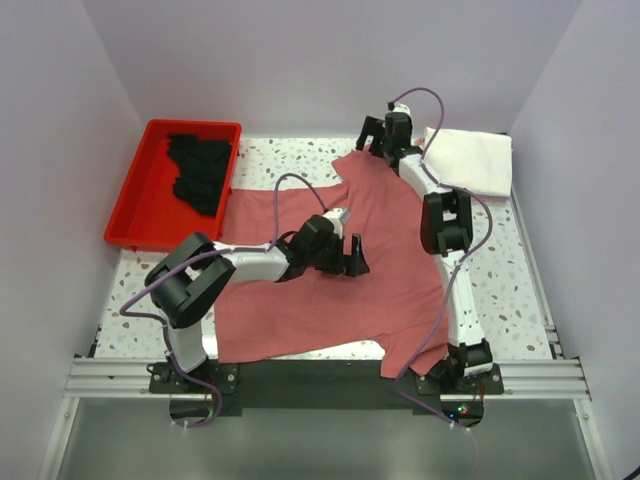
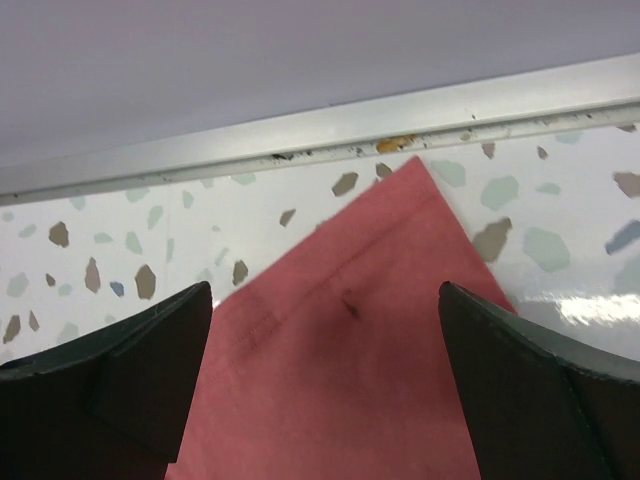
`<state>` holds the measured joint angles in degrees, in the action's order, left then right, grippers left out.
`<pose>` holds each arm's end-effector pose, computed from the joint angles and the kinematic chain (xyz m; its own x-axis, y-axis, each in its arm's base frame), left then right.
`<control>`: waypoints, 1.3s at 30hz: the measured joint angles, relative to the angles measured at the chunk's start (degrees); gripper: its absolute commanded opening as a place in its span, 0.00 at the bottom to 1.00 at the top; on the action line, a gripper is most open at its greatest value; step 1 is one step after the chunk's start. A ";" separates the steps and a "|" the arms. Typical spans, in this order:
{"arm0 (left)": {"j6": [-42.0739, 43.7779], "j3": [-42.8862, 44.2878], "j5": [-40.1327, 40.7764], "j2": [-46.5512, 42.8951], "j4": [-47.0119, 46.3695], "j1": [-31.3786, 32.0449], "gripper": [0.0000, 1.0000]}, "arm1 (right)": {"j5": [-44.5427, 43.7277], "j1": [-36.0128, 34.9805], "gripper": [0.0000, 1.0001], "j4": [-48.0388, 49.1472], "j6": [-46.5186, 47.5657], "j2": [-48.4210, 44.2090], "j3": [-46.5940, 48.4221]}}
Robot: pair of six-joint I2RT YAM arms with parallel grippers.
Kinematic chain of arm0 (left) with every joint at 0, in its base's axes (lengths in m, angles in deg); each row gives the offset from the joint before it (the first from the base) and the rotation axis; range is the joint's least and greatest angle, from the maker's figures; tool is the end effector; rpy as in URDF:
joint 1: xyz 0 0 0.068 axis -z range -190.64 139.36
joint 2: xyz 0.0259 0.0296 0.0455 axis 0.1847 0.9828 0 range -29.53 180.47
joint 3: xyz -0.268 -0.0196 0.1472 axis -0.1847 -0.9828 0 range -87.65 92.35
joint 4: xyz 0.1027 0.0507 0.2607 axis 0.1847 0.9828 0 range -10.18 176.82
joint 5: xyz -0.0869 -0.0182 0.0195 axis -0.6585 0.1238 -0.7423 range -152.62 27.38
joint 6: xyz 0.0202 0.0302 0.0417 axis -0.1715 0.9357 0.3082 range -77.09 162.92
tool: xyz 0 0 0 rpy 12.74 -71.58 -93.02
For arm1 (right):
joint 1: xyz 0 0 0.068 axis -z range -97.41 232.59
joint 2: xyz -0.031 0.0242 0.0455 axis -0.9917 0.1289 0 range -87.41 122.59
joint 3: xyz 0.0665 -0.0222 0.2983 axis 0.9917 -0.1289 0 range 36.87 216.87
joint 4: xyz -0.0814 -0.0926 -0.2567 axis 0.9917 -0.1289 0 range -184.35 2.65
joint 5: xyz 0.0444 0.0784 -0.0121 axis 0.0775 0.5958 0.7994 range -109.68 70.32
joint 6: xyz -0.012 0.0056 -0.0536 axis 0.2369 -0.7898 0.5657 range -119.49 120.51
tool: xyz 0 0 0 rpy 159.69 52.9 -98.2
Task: Fold and stack the t-shirts
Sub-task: Flatten the tshirt out
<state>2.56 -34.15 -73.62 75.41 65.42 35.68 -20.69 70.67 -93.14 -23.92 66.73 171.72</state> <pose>0.2713 -0.2947 0.1616 -0.8449 -0.0356 -0.5337 0.3517 0.7148 -0.6044 0.6501 0.1365 0.1640 -0.4565 0.3262 -0.8278 -0.0023 0.9299 0.3677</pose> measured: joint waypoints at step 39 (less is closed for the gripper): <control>4.24 30.12 31.06 15.45 31.82 -25.88 0.88 | -10.10 -3.10 0.99 -25.97 13.07 -11.87 -11.96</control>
<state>6.80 -4.03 -42.56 90.86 97.25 9.80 -30.79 67.57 -119.10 -10.85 54.86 159.76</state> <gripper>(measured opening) 0.978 0.987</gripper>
